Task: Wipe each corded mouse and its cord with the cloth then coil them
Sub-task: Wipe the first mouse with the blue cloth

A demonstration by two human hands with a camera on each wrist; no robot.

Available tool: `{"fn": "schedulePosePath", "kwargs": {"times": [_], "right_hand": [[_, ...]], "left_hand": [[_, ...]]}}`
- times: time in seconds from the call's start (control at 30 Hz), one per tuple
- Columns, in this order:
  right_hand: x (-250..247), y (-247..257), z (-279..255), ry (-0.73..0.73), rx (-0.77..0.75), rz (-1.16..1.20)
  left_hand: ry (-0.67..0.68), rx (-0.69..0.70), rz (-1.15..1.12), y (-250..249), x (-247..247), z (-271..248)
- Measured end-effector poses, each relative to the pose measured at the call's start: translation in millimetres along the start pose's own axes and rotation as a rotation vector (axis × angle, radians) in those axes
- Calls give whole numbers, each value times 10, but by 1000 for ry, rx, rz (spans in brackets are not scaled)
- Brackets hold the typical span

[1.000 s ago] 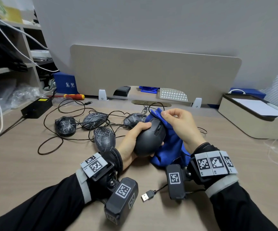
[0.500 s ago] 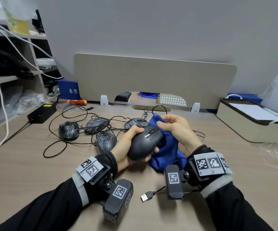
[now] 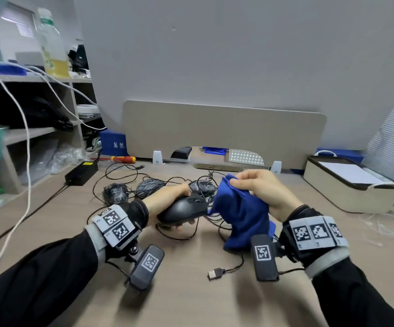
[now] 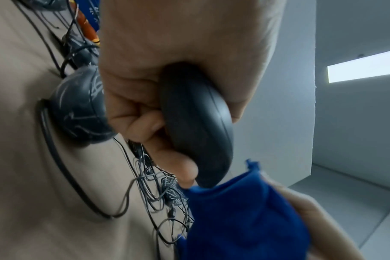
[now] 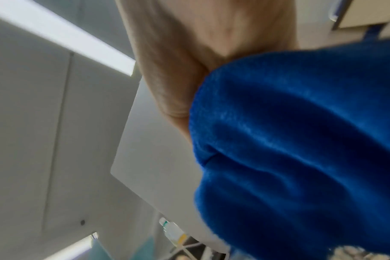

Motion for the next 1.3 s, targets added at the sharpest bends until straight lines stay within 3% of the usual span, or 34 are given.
{"fn": "schedulePosePath", "kwargs": {"times": [0.13,0.23,0.33,0.43,0.5,0.6,0.73,0.97,1.07,1.2,1.3], "right_hand": [[93,284,-86,141,-102,135],[206,392,-6,59,-198,76],[358,340,138,-34,-256,-318],[481,176,187,13,-272,-750],[494,104,156,105,-292,-768],[499,-6,67,288,-222,-632],[357,-178,26,204,-159,-532],[538,-290,-76,267,7,-1150],[600,-293,-58,235,34,-1291],[611,-354,-76,313,163,-1267],[510,-390,56,224,208,-1109]], "left_hand": [[50,-6,134,-93,69,-71],[51,19,215,-124,105,-66],[74,39,237,-155,132,-107],[65,36,164,-199,80,-150],[71,41,107,-209,23,-146],[8,91,73,-217,-57,-136],[-37,100,157,-167,-92,-155],[-74,131,259,-98,-186,-154],[-28,115,259,-87,-174,-186],[22,86,251,-65,-200,-237],[46,69,223,-58,-214,-262]]}}
Point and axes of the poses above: each hand's wrist, its own z-axis towards the middle knuckle, its own x-axis out of the palm, y = z × x, the point moved 3 cm from there along z, towards the middle knuckle, and after that the axes turned 6 degrees about y, right-handed, at the moved point
